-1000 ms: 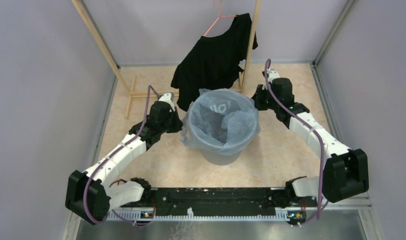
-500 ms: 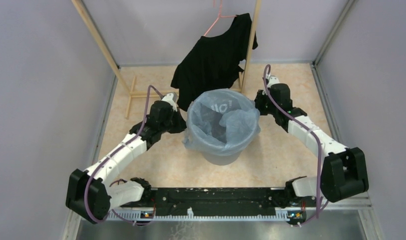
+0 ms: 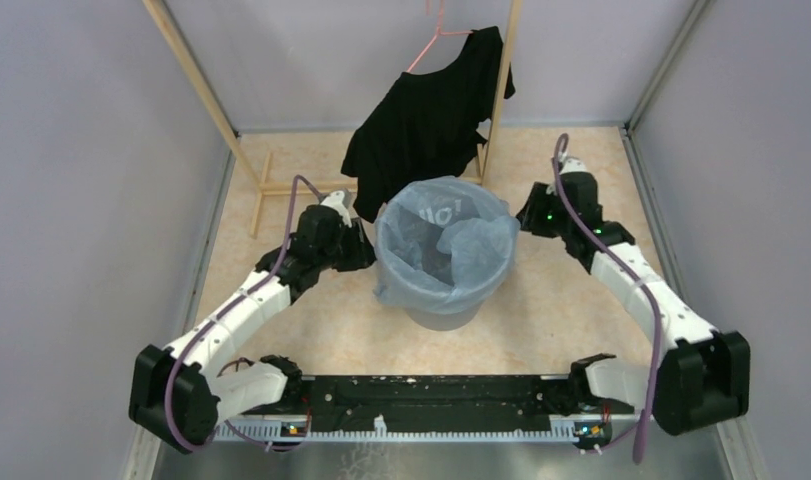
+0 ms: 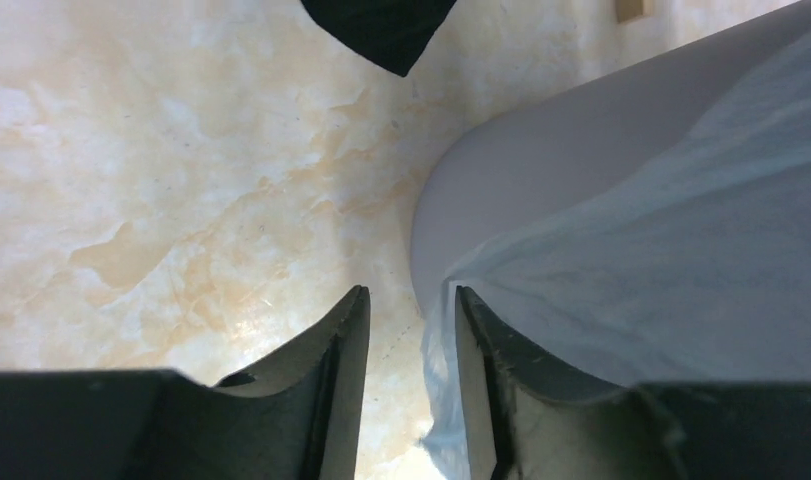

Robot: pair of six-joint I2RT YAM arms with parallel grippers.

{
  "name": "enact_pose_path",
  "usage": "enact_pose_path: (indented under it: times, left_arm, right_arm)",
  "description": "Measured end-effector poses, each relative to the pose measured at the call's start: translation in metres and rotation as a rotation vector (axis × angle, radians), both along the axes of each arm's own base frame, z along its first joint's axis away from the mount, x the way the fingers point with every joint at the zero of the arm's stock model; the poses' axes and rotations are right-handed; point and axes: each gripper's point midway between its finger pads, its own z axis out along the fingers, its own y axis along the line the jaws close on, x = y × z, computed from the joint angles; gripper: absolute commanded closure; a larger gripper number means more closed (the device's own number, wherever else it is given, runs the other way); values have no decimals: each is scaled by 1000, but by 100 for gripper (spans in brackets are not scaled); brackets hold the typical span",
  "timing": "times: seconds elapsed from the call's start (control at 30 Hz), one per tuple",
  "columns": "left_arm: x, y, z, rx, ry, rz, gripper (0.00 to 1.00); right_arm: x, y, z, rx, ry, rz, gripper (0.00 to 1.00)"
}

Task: Put the trash bags into the trash bin

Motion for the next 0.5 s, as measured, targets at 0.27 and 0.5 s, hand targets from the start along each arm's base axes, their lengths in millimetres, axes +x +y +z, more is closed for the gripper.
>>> enact_pose_path:
  times: [0.27,0.5]
  left_arm:
    - [-9,15,35,-9,-99,38,44]
    - [-32,13,11,-24,-27,-18,39]
  right_arm:
    - [-31,-36,88,49,-193,-57,26]
    - [-71,14,61,228,-118,226,28]
